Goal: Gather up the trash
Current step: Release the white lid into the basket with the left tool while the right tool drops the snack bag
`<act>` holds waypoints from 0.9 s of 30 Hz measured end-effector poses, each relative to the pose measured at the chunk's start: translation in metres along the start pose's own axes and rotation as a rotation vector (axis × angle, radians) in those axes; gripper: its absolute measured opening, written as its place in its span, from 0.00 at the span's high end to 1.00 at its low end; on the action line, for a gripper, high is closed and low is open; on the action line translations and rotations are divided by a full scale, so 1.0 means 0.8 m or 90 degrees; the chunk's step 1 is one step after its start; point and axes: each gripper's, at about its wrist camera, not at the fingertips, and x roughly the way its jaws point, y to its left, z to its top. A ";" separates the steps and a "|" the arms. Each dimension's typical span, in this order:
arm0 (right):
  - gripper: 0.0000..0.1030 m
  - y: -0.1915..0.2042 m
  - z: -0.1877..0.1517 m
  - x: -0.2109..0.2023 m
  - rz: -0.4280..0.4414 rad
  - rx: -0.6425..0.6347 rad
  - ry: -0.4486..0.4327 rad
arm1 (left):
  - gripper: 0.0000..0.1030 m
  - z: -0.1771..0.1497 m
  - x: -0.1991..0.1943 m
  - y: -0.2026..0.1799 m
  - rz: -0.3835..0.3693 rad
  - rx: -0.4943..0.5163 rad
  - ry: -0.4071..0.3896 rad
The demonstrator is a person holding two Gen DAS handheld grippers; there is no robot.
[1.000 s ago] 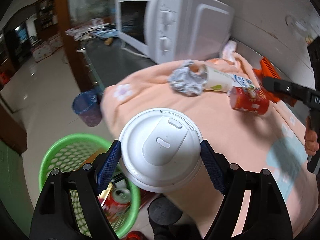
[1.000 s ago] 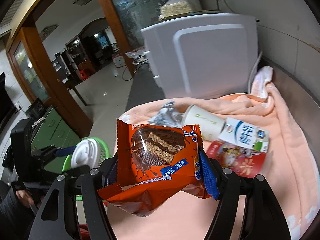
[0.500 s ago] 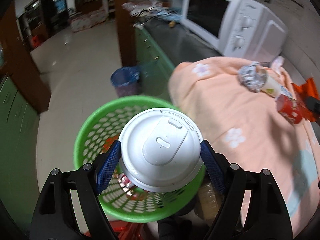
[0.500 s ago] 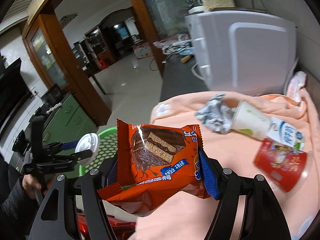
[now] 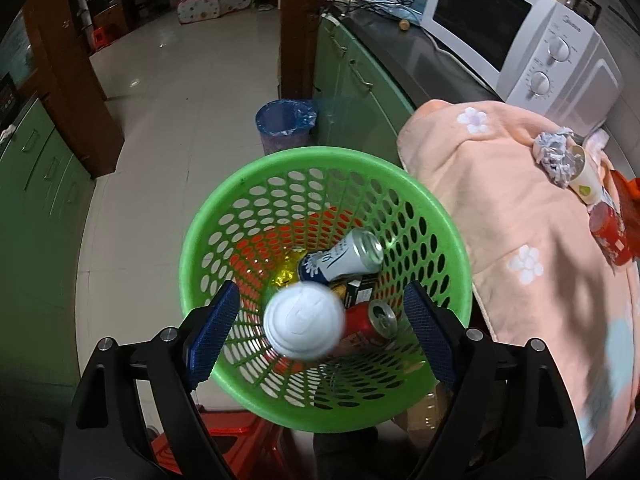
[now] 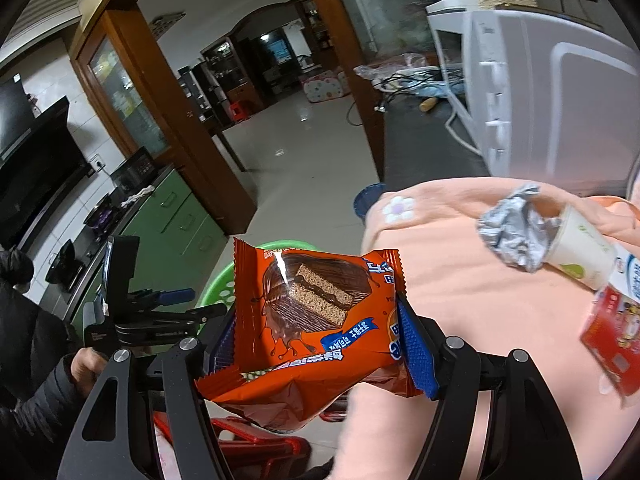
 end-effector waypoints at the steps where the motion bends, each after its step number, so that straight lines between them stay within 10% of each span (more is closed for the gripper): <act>1: 0.35 0.004 0.001 0.005 0.006 0.000 0.003 | 0.20 0.000 -0.001 0.004 0.002 -0.004 -0.001; 27: 0.28 0.067 -0.001 0.130 0.130 0.039 0.089 | 0.18 0.005 -0.060 0.063 0.035 -0.070 -0.064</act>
